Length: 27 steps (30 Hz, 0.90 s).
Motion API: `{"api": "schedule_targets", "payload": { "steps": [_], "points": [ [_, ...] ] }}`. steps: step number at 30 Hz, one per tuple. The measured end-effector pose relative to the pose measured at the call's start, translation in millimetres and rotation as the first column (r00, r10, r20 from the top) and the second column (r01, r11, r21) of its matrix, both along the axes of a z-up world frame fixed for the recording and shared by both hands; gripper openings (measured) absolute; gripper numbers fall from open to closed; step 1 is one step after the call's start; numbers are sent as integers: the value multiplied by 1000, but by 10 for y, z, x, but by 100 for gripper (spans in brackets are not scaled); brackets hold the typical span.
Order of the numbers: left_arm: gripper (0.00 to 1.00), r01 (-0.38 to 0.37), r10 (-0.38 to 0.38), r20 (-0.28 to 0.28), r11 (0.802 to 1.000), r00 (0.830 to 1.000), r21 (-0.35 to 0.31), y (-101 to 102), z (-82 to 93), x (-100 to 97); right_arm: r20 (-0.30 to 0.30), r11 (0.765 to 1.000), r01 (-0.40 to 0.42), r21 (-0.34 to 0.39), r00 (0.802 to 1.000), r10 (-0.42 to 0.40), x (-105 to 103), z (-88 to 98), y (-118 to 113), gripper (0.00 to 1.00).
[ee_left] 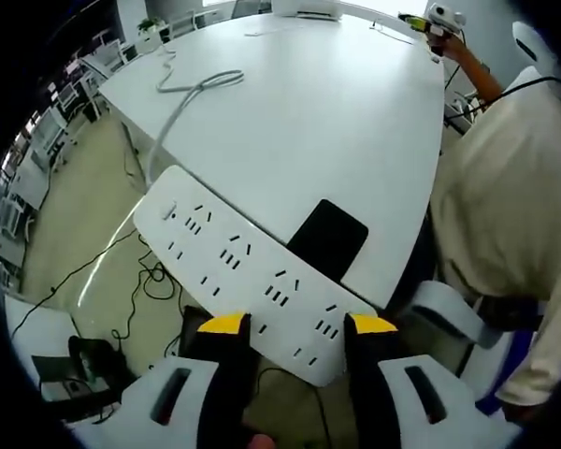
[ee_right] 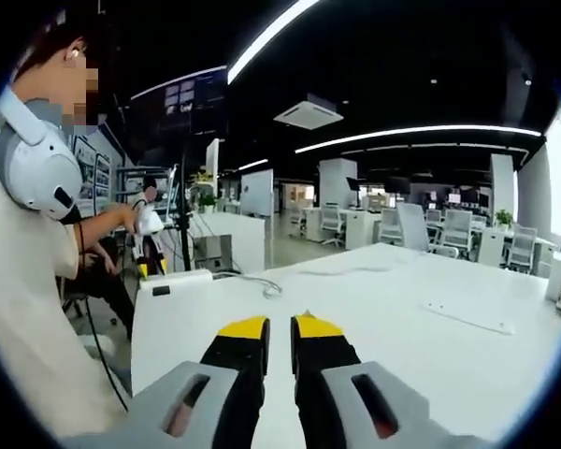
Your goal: Pick up the power strip scattered on the table, fix it on the side mounting bracket of the table, and press the switch
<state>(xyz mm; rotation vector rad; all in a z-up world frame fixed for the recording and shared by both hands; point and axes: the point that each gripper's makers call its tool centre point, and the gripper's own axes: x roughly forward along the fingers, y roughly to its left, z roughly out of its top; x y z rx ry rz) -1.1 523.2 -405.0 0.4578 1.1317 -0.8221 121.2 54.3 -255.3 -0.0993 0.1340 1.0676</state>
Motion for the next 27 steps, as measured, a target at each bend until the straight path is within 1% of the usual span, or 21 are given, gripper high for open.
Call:
{"api": "schedule_targets", "payload": {
  "steps": [1, 4, 9, 13, 19, 22, 27],
  "points": [
    [45, 1, -1, 0, 1000, 1000, 1, 2, 0, 0, 5, 1000, -11, -9, 1000, 11, -4, 10, 28, 0],
    [44, 2, -2, -5, 1000, 1000, 8, 4, -2, 0, 5, 999, -16, -30, 1000, 16, 26, 11, 72, 0],
    [44, 7, -6, -18, 1000, 1000, 28, 4, -5, 3, -2, 999, -23, -41, 1000, 23, 63, 17, 124, 0],
    [44, 11, -10, -29, 999, 1000, 42, 3, -5, 5, -5, 998, -36, -54, 999, 36, 87, 62, 214, 0],
    [44, 15, -12, -43, 998, 999, 63, -1, -5, 1, -18, 993, -60, -98, 998, 58, 133, 131, 357, 0],
    [44, 13, -11, -42, 998, 999, 62, 2, -4, 1, -30, 991, -77, -107, 997, 74, 153, 188, 442, 0],
    [44, 11, -9, -37, 998, 999, 57, 4, -4, 0, -79, 988, -110, -106, 992, 102, 182, 272, 617, 0]
  ]
}}
